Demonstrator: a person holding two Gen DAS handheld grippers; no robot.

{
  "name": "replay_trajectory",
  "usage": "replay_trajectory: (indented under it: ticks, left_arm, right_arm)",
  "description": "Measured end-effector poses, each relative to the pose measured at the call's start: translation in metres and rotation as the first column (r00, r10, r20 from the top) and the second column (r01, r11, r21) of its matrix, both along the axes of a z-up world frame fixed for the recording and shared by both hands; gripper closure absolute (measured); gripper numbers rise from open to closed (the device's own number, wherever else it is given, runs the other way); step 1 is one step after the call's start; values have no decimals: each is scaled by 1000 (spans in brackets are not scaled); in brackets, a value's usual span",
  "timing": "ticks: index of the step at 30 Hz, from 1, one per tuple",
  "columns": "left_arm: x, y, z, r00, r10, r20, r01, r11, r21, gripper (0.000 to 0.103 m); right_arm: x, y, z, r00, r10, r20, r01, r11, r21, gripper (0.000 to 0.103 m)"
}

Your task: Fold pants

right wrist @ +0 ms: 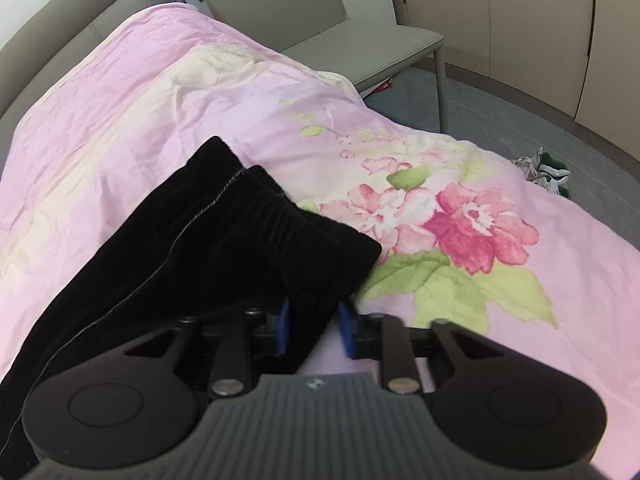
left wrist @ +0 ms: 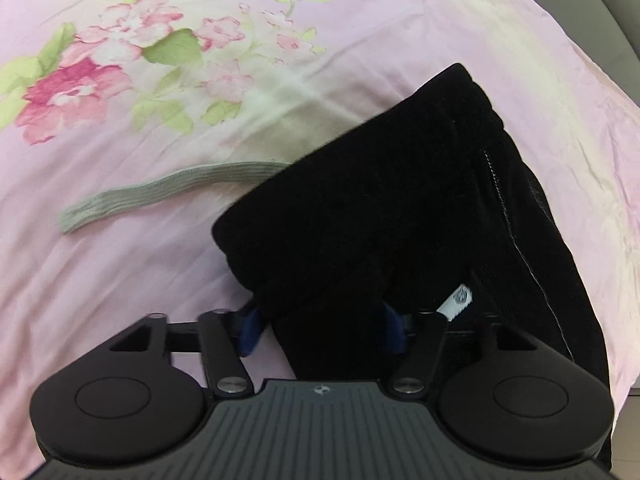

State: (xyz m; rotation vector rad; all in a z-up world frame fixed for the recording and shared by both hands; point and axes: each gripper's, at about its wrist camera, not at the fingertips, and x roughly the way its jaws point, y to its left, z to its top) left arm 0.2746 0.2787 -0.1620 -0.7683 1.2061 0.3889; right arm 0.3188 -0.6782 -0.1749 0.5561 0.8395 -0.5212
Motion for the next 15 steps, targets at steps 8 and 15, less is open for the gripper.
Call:
replay_trajectory:
  ticks: [8, 15]
  left_arm:
    - [-63, -81, 71, 933, -325, 155, 281, 926, 252, 26]
    - [-104, -198, 88, 756, -612, 234, 517, 776, 361, 26]
  right_arm:
    - [-44, 106, 37, 932, 361, -4, -359, 925, -124, 58]
    - [-84, 226, 37, 793, 609, -3, -607, 791, -75, 59]
